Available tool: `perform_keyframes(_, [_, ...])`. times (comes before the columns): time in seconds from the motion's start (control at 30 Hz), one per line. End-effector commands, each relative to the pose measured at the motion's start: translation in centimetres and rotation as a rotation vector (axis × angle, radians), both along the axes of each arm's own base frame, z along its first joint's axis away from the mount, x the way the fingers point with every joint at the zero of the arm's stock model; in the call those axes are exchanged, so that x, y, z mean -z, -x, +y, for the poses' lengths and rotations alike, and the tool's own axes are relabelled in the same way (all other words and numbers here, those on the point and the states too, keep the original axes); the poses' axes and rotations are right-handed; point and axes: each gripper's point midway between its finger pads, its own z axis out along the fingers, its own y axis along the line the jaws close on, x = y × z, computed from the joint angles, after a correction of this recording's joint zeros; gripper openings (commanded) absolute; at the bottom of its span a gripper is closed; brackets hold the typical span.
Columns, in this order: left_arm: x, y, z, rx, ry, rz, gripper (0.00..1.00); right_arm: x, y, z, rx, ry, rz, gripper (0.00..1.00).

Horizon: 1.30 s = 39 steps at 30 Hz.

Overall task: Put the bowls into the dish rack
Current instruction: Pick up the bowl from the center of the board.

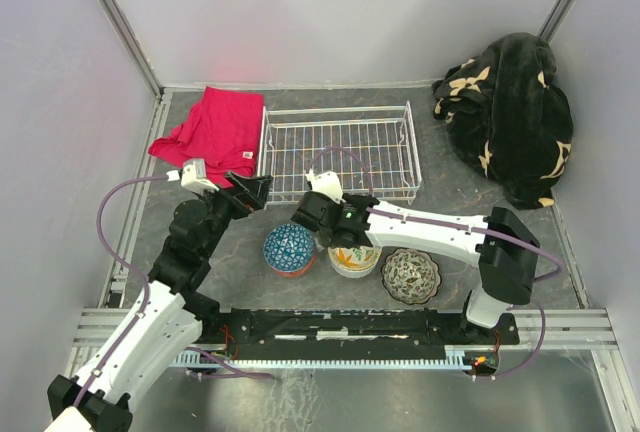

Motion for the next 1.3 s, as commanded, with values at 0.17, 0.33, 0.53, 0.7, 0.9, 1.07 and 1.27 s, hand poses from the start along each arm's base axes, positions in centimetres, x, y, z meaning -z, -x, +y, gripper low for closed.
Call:
perform_keyframes(0.17, [-1.6, 0.1, 0.1, -0.002, 0.005, -0.054, 0.99, -1.4, 0.3, 1.5, -0.004, -0.05, -0.023, 0.51])
perform_keyframes(0.33, [-1.7, 0.2, 0.1, -0.002, 0.006, -0.057, 0.99, -1.8, 0.7, 1.9, -0.024, -0.047, -0.03, 0.36])
perform_keyframes(0.53, [-1.7, 0.2, 0.0, -0.002, 0.005, -0.056, 0.99, -2.9, 1.3, 2.0, -0.044, -0.035, -0.056, 0.15])
perform_keyframes(0.7, [-1.7, 0.2, 0.0, -0.002, 0.006, -0.057, 0.99, -3.8, 1.8, 1.8, -0.059, -0.025, -0.082, 0.01])
perform_keyframes(0.9, [-1.6, 0.2, 0.1, -0.006, 0.004, -0.057, 0.99, -5.1, 2.1, 1.8, -0.086, -0.033, -0.108, 0.01])
perform_keyframes(1.07, [-1.6, 0.3, 0.1, -0.004, 0.004, -0.056, 0.99, -6.5, 2.6, 2.2, -0.115, -0.05, -0.143, 0.01])
perform_keyframes(1.27, [-1.7, 0.3, 0.1, -0.005, 0.004, -0.058, 0.99, -8.1, 2.9, 2.4, -0.136, -0.069, -0.171, 0.01])
